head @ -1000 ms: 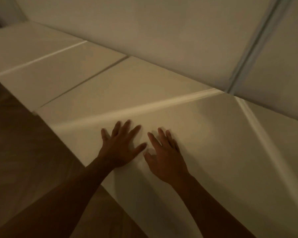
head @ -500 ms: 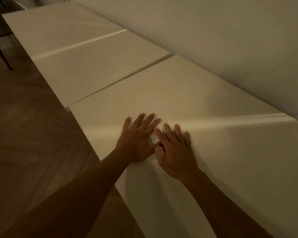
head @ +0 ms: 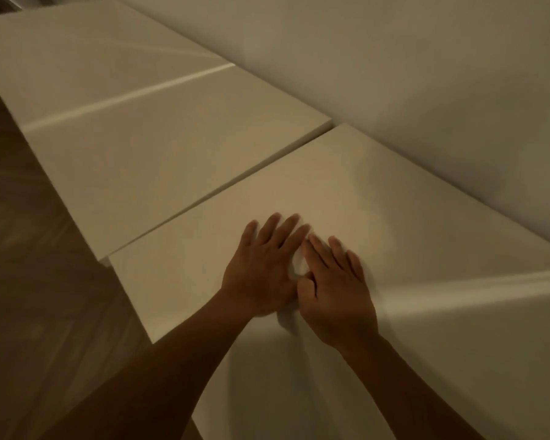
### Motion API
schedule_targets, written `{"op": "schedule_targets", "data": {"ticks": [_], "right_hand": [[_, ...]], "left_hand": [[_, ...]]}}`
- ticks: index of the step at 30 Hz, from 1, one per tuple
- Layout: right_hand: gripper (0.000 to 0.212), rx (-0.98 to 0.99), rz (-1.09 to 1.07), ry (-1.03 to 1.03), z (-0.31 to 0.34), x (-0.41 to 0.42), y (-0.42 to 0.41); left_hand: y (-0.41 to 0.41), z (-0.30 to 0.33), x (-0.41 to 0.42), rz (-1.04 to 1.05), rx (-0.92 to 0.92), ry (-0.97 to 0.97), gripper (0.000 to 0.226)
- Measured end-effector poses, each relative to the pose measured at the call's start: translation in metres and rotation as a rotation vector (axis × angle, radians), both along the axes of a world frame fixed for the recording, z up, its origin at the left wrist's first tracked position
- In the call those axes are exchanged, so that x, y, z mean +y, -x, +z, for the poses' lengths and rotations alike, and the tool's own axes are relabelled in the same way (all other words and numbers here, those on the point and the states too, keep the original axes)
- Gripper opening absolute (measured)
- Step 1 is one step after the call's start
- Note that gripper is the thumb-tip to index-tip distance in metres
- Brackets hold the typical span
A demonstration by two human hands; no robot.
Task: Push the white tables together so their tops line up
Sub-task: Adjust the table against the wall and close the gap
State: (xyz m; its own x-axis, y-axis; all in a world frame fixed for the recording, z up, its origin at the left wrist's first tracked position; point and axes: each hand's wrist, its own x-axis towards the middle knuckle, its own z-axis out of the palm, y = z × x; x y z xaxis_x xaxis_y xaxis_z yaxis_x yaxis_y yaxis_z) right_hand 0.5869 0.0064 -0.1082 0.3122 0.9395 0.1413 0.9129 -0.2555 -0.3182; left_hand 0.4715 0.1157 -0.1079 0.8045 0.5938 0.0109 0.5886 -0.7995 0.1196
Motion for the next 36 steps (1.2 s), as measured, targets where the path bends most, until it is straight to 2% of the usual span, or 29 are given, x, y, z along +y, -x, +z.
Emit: {"op": "schedule_targets", "data": {"ticks": [3, 6, 11, 18, 24, 27, 31, 36], "right_hand": [[0.059, 0.058, -0.046, -0.033, 0.006, -0.004, 0.001], [0.053, 0.104, -0.183, -0.033, 0.007, 0.001, 0.004], [0.046, 0.033, -0.462, 0.076, 0.013, 0.015, 0.008], [0.037, 0.044, -0.576, -0.002, 0.011, 0.026, -0.003], [0.030, 0.063, -0.666, -0.009, 0.016, 0.094, -0.073], [0.034, 0.084, -0.726, -0.022, 0.015, 0.120, -0.112], [0.045, 0.018, -0.732, -0.002, 0.007, 0.148, -0.153], [0.045, -0.080, -0.745, 0.011, 0.000, 0.175, -0.188]], "left_hand": [[0.000, 0.006, 0.000, 0.002, -0.037, 0.022, 0.088], [-0.002, 0.015, 0.002, 0.006, -0.021, 0.112, 0.086], [-0.015, 0.023, 0.030, -0.129, -0.082, 0.022, 0.069], [-0.047, 0.029, 0.067, -0.243, -0.123, -0.001, 0.049], [-0.108, 0.027, 0.117, -0.377, -0.108, -0.001, 0.034], [-0.144, 0.020, 0.142, -0.368, -0.096, 0.020, 0.047], [-0.169, 0.011, 0.163, -0.386, -0.051, 0.066, 0.078], [-0.202, -0.001, 0.183, -0.427, -0.022, 0.118, 0.084]]}}
